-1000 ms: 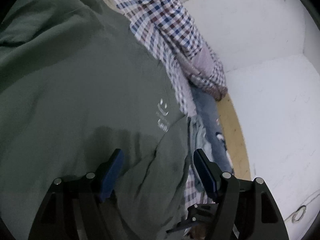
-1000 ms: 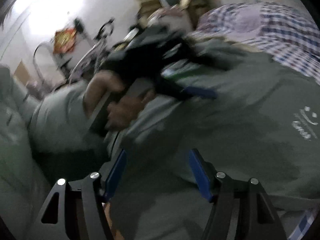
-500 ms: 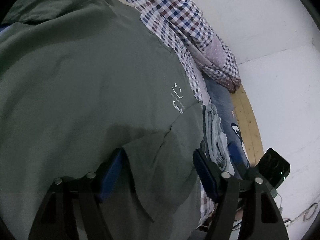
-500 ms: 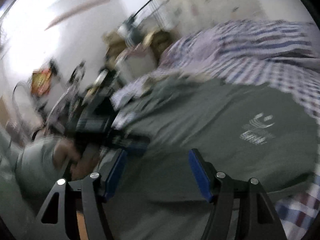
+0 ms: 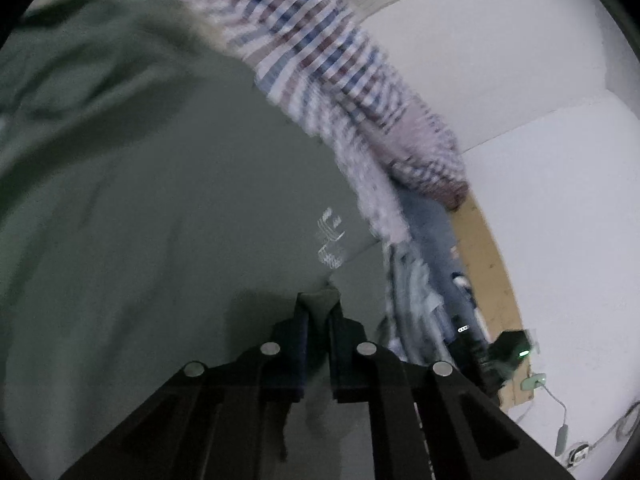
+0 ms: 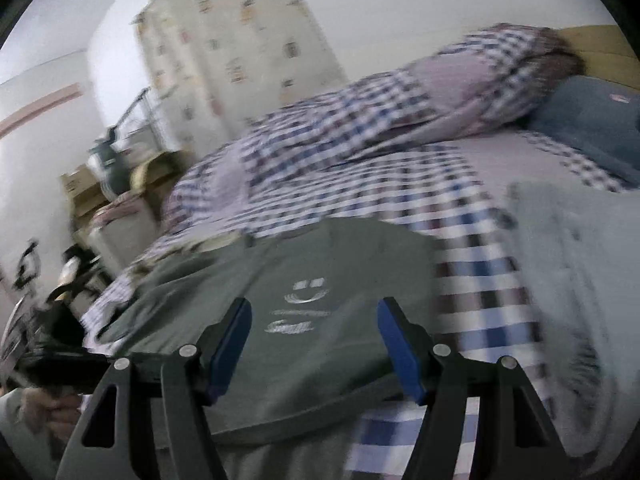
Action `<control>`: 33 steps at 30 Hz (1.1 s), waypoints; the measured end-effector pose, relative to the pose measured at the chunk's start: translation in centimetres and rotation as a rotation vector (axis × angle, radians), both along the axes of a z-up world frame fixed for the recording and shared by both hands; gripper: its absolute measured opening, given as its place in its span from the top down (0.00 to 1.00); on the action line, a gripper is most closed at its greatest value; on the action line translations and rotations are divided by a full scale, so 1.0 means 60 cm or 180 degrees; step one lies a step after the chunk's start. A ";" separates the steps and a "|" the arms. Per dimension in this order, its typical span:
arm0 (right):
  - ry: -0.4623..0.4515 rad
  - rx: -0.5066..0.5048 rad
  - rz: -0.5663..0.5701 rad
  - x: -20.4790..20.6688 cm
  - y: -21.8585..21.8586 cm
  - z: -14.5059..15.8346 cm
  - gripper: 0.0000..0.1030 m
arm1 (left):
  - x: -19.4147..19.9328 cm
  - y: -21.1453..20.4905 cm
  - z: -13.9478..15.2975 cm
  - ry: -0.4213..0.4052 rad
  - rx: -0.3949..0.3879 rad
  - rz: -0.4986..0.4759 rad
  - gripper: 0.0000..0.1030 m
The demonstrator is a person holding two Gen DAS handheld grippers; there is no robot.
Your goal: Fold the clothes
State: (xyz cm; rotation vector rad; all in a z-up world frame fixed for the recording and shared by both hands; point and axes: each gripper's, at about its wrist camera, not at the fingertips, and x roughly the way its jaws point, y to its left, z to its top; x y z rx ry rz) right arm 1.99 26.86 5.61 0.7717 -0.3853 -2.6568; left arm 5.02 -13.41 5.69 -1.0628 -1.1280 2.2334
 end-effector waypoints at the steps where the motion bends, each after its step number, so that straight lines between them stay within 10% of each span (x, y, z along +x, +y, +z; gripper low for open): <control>1: -0.0016 0.0006 -0.0079 -0.002 0.012 -0.001 0.33 | -0.001 -0.003 0.011 0.0075 0.0025 0.0019 0.94; 13: -0.0361 0.0210 -0.0342 -0.019 0.046 -0.033 0.33 | -0.011 -0.050 0.181 0.1114 0.0179 0.0250 0.95; 25: -0.0470 0.1137 0.0179 -0.058 -0.072 -0.087 0.33 | -0.099 -0.085 0.285 0.1422 -0.0071 0.0457 0.95; 33: -0.0741 0.1368 0.0181 -0.113 -0.095 -0.126 0.71 | -0.158 -0.074 0.288 0.1114 -0.0368 0.0447 0.95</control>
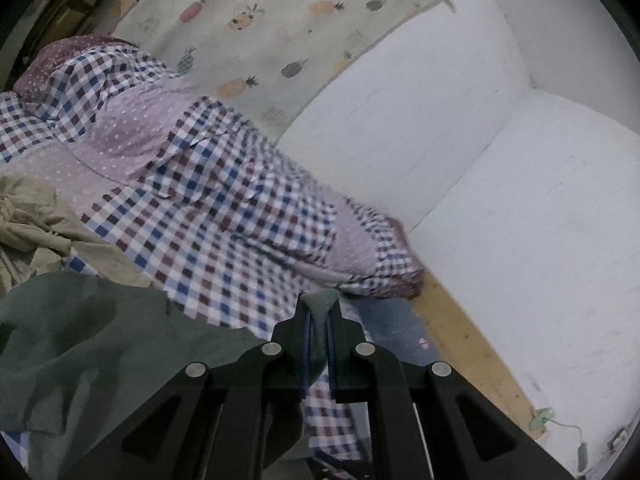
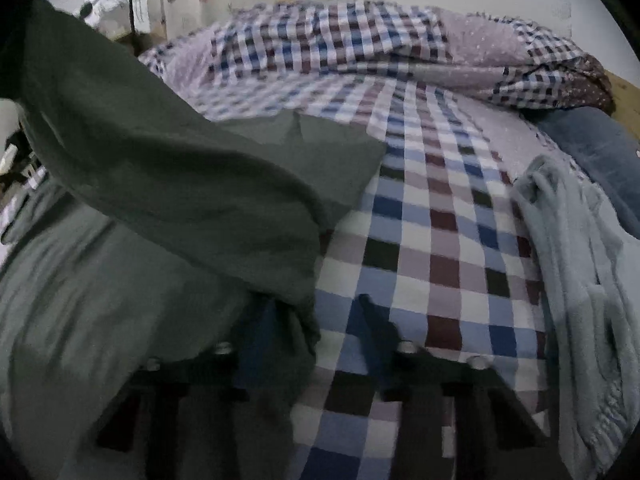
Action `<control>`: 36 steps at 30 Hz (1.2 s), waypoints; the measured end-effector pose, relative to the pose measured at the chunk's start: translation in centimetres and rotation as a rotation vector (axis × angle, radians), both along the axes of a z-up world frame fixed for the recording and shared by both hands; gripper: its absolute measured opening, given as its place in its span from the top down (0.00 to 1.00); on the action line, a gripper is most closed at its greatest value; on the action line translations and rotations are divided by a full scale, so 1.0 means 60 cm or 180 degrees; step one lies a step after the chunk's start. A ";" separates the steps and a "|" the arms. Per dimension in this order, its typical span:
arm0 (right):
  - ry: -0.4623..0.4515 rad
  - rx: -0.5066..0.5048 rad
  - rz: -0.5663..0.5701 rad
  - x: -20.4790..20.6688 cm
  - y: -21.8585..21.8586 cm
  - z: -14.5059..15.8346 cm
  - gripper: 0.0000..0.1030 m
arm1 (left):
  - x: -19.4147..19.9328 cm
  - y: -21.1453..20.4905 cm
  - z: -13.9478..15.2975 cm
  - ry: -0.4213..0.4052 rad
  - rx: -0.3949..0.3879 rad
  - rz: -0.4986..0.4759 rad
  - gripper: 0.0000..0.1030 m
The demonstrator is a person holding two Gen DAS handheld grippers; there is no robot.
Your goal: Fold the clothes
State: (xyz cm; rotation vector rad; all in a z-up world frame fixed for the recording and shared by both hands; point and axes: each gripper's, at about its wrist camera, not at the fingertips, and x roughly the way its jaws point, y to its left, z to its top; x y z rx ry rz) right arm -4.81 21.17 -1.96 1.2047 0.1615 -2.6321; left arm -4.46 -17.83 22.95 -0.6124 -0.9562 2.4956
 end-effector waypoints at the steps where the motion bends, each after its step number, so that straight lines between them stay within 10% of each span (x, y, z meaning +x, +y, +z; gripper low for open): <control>1: 0.0008 0.0034 -0.0016 0.000 0.001 0.001 0.78 | -0.004 0.000 -0.002 -0.0032 -0.0034 0.0013 0.95; 4: 0.0063 0.0188 -0.0106 0.004 0.005 0.006 0.92 | -0.007 -0.008 -0.020 -0.0126 -0.0092 0.0109 0.95; 19: -0.0451 -0.0087 -0.0301 0.008 0.086 -0.011 0.90 | 0.004 -0.076 -0.188 -0.0908 -0.0296 0.0546 0.95; 24: -0.0373 -0.0546 -0.0308 0.000 0.101 0.006 0.84 | 0.007 -0.086 -0.213 -0.1010 -0.0365 0.0599 0.95; 28: -0.0171 -0.1134 -0.0425 -0.020 0.126 0.034 0.52 | -0.002 -0.089 -0.218 -0.1057 -0.0466 0.0604 0.95; 36: -0.0200 -0.1488 -0.0471 -0.189 0.127 0.050 0.50 | -0.019 -0.093 -0.229 -0.1109 -0.0640 0.0553 0.95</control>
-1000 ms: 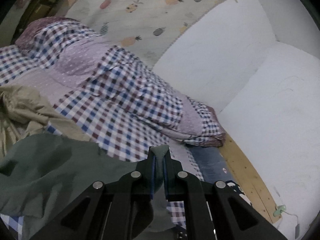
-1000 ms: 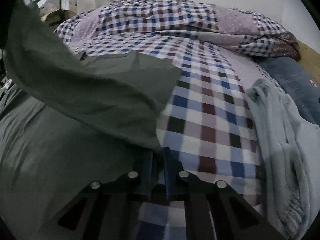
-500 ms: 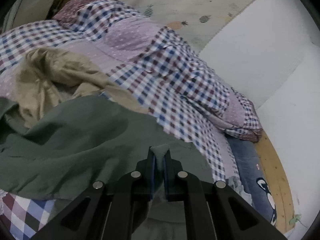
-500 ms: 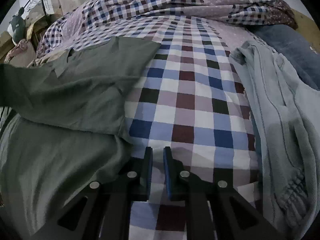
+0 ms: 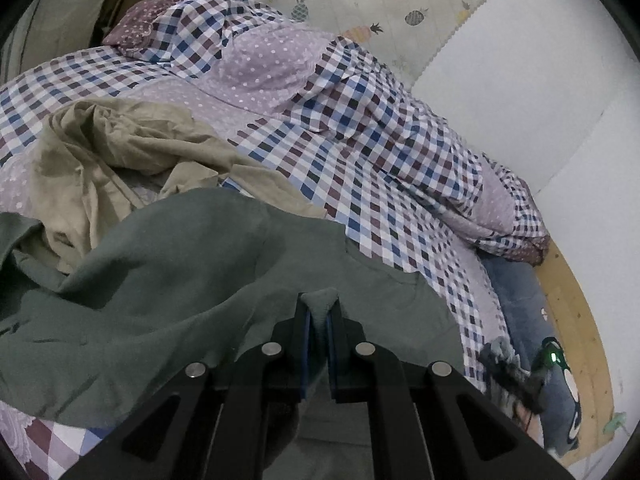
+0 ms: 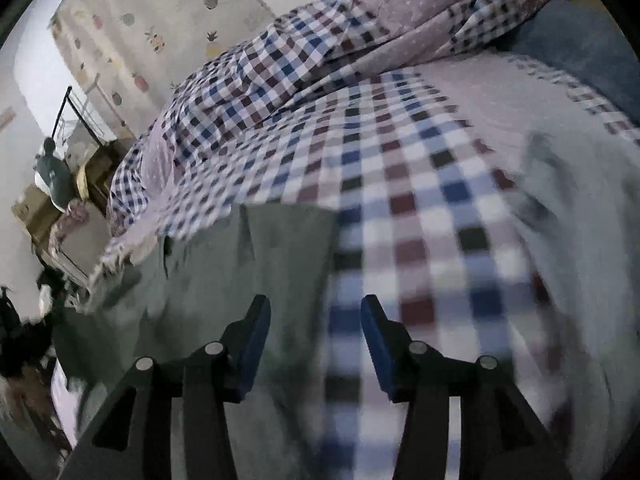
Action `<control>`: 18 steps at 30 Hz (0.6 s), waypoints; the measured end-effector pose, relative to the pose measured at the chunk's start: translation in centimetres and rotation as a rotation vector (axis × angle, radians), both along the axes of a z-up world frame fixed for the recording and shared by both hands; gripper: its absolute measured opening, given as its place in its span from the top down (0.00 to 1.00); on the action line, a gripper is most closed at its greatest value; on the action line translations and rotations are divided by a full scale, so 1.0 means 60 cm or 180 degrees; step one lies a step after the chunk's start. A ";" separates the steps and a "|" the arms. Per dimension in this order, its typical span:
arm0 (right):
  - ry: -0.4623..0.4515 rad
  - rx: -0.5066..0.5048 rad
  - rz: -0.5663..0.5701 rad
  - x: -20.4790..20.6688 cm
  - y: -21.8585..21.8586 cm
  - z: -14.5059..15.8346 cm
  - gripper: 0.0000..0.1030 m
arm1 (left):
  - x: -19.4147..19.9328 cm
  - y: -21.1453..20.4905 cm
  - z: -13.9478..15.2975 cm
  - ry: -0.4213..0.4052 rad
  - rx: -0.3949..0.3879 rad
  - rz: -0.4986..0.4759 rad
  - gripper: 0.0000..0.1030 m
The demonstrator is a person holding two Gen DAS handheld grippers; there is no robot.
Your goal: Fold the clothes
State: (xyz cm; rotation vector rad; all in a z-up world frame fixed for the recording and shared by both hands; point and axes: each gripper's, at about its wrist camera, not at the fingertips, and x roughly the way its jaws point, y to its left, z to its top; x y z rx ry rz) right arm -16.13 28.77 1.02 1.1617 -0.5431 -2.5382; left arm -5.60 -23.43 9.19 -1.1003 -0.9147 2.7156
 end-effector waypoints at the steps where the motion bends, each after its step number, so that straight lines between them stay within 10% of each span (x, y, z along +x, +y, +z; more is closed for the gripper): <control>1: -0.0021 -0.0011 0.0007 -0.023 -0.005 -0.003 0.50 | -0.001 -0.001 -0.003 -0.0005 -0.0002 -0.0002 0.95; 9: -0.0309 -0.0021 0.0098 -0.158 -0.029 -0.058 0.53 | -0.022 -0.006 -0.021 -0.0061 -0.0110 -0.0076 0.95; 11: -0.0265 -0.0043 0.0166 -0.164 -0.032 -0.056 0.98 | -0.031 -0.008 -0.027 -0.0080 -0.0146 -0.0078 0.95; 18: 0.0140 0.0032 -0.0045 -0.153 0.001 -0.020 1.00 | -0.052 -0.004 -0.033 -0.0052 -0.0287 -0.0106 0.95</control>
